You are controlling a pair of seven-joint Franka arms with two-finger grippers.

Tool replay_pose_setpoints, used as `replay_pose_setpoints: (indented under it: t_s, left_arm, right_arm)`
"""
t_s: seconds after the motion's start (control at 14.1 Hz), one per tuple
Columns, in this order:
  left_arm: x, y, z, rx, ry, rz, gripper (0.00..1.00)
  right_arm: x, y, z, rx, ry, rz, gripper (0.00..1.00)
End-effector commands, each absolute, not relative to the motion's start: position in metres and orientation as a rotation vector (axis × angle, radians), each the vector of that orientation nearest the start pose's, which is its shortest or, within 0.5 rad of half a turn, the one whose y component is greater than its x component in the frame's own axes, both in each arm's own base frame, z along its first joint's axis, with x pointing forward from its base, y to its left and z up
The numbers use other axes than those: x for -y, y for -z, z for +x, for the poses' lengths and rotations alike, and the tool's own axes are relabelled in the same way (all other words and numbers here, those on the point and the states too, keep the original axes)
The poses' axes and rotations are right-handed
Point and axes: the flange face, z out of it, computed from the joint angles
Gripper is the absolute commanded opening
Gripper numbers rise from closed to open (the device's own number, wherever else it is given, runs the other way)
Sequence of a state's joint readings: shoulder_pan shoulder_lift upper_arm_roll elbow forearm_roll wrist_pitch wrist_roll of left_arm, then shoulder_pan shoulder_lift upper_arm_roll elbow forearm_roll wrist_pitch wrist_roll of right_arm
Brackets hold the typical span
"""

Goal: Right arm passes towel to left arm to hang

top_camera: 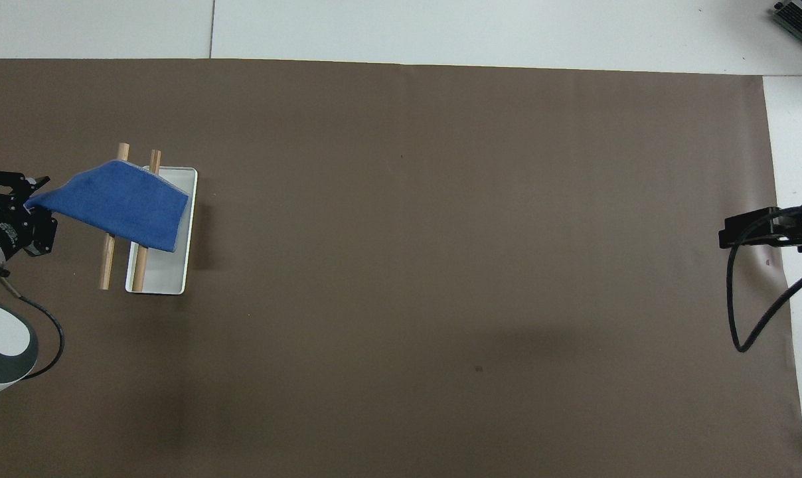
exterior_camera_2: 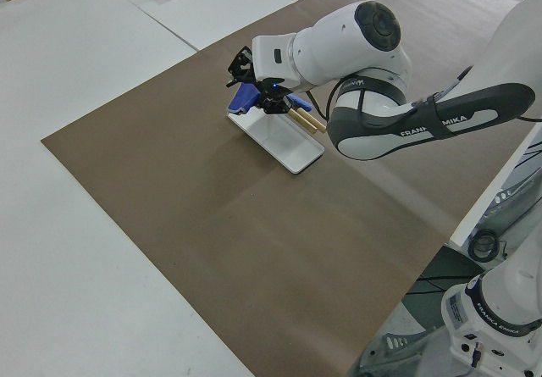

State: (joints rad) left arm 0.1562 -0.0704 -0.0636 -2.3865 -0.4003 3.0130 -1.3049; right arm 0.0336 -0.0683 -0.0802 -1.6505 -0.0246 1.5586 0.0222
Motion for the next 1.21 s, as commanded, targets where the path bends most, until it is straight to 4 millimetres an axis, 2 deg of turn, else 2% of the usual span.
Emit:
replay_pose_setpoints:
  t_s: [0.0, 0.14, 0.43, 0.57, 0.71, 0.92, 1.14]
  left_arm:
    - [-0.097, -0.429, 0.523, -2.017, -0.577, 1.581, 1.0]
    - [-0.11, -0.432, 0.524, -2.044, -0.553, 1.573, 1.0]
    - [-0.109, -0.444, 0.528, -2.037, -0.516, 1.599, 1.0]
    - [-0.106, -0.462, 0.537, -2.017, -0.477, 1.634, 1.0]
    - [-0.099, -0.481, 0.546, -1.963, -0.442, 1.746, 1.0]
    - [-0.076, -0.506, 0.557, -1.858, -0.427, 1.928, 1.0]
    - [-0.019, -0.514, 0.566, -1.709, -0.435, 2.106, 1.0]
  right_arm:
    - [0.034, -0.623, 0.523, -0.103, -0.024, -3.183, 1.0]
    - [0.035, -0.622, 0.523, -0.111, -0.028, -3.181, 1.0]
    - [0.035, -0.62, 0.521, -0.11, -0.031, -3.18, 1.0]
    - [0.035, -0.619, 0.52, -0.11, -0.031, -3.18, 1.0]
    - [0.034, -0.62, 0.52, -0.108, -0.031, -3.179, 1.0]
    - [0.034, -0.619, 0.519, -0.108, -0.036, -3.177, 1.0]
    - [0.034, -0.618, 0.52, -0.107, -0.033, -3.174, 1.0]
